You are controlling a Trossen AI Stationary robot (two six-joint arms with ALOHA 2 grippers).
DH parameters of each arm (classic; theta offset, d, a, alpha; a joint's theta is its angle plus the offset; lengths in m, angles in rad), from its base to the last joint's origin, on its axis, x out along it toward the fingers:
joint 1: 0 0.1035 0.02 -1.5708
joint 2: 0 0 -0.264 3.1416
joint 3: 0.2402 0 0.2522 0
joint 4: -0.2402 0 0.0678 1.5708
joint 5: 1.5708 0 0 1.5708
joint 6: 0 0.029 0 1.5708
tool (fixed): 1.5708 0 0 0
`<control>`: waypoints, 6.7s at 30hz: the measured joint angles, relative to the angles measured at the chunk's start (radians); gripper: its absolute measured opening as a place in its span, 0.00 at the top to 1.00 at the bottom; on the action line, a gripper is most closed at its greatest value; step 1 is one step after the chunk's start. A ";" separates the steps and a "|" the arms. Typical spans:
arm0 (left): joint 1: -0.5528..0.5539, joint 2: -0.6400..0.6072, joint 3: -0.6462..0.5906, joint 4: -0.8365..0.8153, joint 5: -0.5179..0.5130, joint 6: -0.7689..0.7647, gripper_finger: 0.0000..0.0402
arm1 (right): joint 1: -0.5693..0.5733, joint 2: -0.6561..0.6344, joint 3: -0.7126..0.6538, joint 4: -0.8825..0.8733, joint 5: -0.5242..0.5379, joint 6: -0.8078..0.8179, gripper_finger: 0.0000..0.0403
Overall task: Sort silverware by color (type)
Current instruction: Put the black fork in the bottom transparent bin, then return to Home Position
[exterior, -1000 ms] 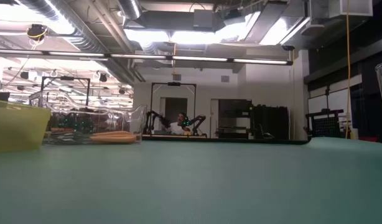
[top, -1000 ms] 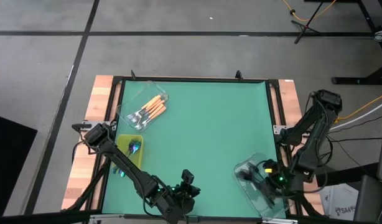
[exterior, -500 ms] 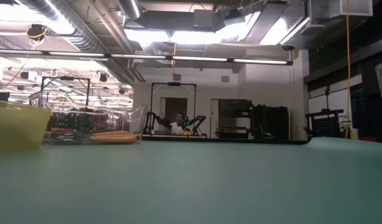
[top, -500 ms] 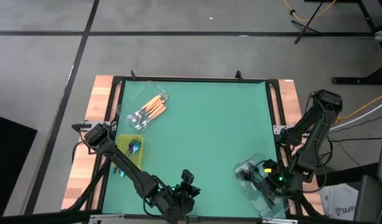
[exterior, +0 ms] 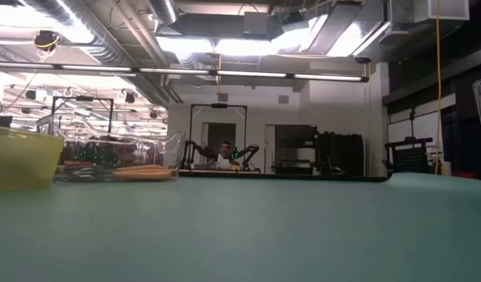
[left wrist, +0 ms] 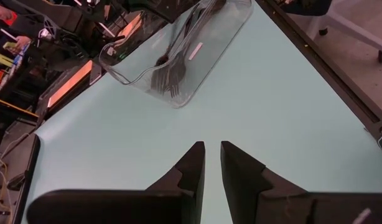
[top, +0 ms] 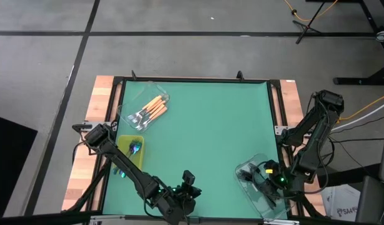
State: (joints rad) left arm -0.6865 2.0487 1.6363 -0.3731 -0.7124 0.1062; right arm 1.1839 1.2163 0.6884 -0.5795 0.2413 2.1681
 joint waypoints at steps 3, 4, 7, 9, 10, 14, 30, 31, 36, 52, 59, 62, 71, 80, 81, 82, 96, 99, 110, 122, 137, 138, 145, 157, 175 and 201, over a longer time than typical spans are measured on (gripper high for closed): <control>0.000 0.000 0.000 0.000 0.000 0.000 0.89 | 0.000 0.000 0.000 0.001 0.000 0.000 0.73; 0.000 0.000 0.000 0.000 0.000 0.000 0.89 | 0.000 0.000 0.000 0.001 0.000 0.000 0.72; 0.000 0.000 0.000 0.000 0.000 0.001 0.89 | 0.000 0.000 0.000 0.002 0.000 0.000 0.70; 0.000 0.000 0.000 0.000 0.000 0.001 0.89 | 0.000 0.000 0.000 0.002 0.000 0.000 0.69; 0.000 0.000 0.000 0.000 0.000 0.001 0.89 | 0.000 0.000 0.000 0.002 0.000 0.000 0.69; 0.000 0.000 0.000 0.000 -0.001 0.009 0.89 | 0.000 0.000 0.000 0.005 0.000 0.000 0.69; 0.000 0.000 0.000 0.018 -0.002 0.008 0.89 | 0.000 0.000 0.000 0.051 0.004 0.000 0.69; 0.000 0.000 0.000 0.026 0.001 0.009 0.89 | 0.000 0.000 0.000 0.052 0.019 0.000 0.69; 0.009 -0.002 0.000 0.045 0.038 0.009 0.89 | 0.000 -0.001 0.000 0.094 0.188 -0.002 0.69; 0.086 -0.002 0.000 0.177 0.053 0.009 0.89 | -0.238 -0.001 0.001 0.377 0.343 -0.562 0.69; 0.126 -0.002 0.000 0.277 0.052 0.085 0.89 | -0.412 -0.001 0.001 0.561 0.342 -0.934 0.69; 0.138 -0.003 0.000 0.330 0.052 0.161 0.89 | -0.487 -0.001 0.001 0.649 0.331 -1.085 0.69; 0.169 -0.112 0.000 0.325 0.042 0.220 0.89 | -0.684 -0.004 0.001 0.894 0.132 -1.475 0.69; 0.205 -0.384 0.000 0.075 0.044 0.227 0.89 | -0.829 -0.167 0.000 0.912 -0.063 -1.584 0.69; 0.210 -0.420 0.000 0.047 0.044 0.215 0.89 | -0.842 -0.195 0.000 0.915 -0.068 -1.603 0.69; 0.215 -0.457 0.000 0.018 0.044 0.210 0.89 | -0.856 -0.229 0.000 0.912 -0.069 -1.626 0.69; 0.256 -0.945 0.000 -0.317 0.042 0.087 0.89 | -0.991 -0.721 0.000 0.714 -0.041 -1.736 0.69; 0.256 -1.040 0.000 -0.449 0.042 -0.003 0.89 | -0.988 -0.825 0.000 0.650 -0.015 -1.736 0.69; 0.256 -1.270 -0.083 -0.781 0.041 -0.284 0.89 | -0.988 -1.097 0.000 0.367 0.061 -1.737 0.69; 0.256 -1.575 -0.596 -0.525 -0.015 -0.283 0.89 | -0.988 -1.210 0.000 0.213 0.220 -1.723 0.69; 0.256 -1.989 -1.076 -0.195 -0.013 -0.258 0.89 | -0.988 -1.210 0.000 0.140 0.169 -1.728 0.69; 0.256 -2.008 -1.102 -0.160 -0.006 -0.240 0.89 | -0.988 -1.210 0.000 0.141 0.169 -1.728 0.69; 0.256 -2.045 -1.293 0.197 0.047 -0.066 0.89 | -0.988 -1.211 -0.016 0.125 0.166 -1.705 0.69; 0.372 -2.045 -1.501 0.489 0.169 -0.044 0.89 | -0.988 -1.211 -0.030 0.112 0.166 -1.705 0.69; 0.676 -2.045 -1.629 0.551 0.488 -0.158 0.89 | -0.988 -1.211 -0.030 0.112 0.158 -1.702 0.69; 0.708 -2.045 -1.629 0.418 0.505 -0.175 0.89 | -0.988 -1.211 -0.283 0.148 0.105 -1.752 0.69</control>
State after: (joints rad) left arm 0.0219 0.0032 0.0071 0.0444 -0.2070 -0.0692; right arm 0.1959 0.0052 0.4051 -0.4319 0.3466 0.4165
